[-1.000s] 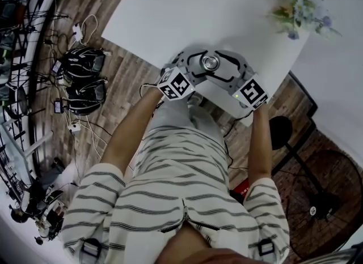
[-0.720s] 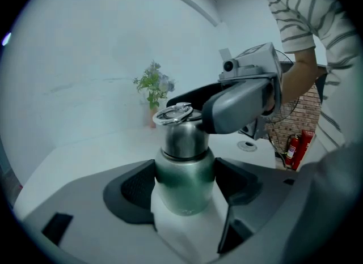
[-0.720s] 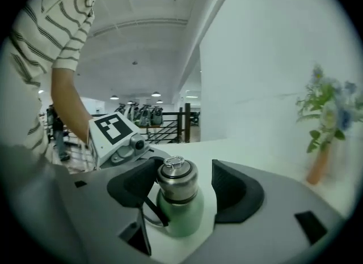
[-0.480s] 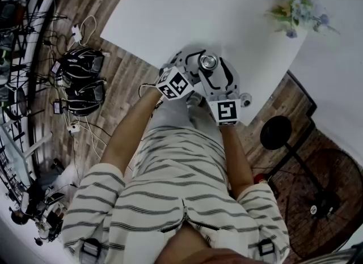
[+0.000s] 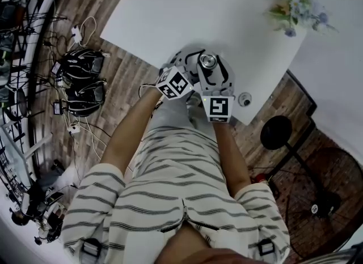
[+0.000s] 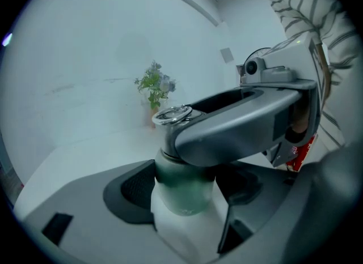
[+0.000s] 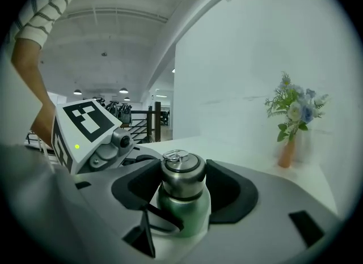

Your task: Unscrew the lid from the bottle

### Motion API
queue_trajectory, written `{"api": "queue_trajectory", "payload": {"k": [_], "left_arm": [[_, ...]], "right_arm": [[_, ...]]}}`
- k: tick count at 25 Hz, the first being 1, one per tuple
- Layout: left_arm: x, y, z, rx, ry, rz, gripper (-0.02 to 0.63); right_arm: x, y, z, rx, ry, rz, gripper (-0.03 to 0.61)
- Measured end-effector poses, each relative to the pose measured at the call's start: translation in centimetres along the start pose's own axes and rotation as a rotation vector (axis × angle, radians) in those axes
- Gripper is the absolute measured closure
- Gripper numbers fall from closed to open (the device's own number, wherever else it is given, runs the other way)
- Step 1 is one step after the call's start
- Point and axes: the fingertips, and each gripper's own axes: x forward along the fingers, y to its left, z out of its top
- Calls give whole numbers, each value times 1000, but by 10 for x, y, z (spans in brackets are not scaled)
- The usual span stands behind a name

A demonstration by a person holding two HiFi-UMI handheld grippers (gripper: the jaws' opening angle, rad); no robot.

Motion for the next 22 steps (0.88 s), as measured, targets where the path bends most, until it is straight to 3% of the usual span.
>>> {"api": "queue_trajectory", "payload": {"k": [13, 22], "left_arm": [[0, 1, 0, -1, -4, -2, 282], [-1, 1, 0, 1, -7, -7, 282]], "right_arm": [[0, 1, 0, 14, -7, 186, 324], [-5, 7, 8, -44, -54, 554, 322]]}}
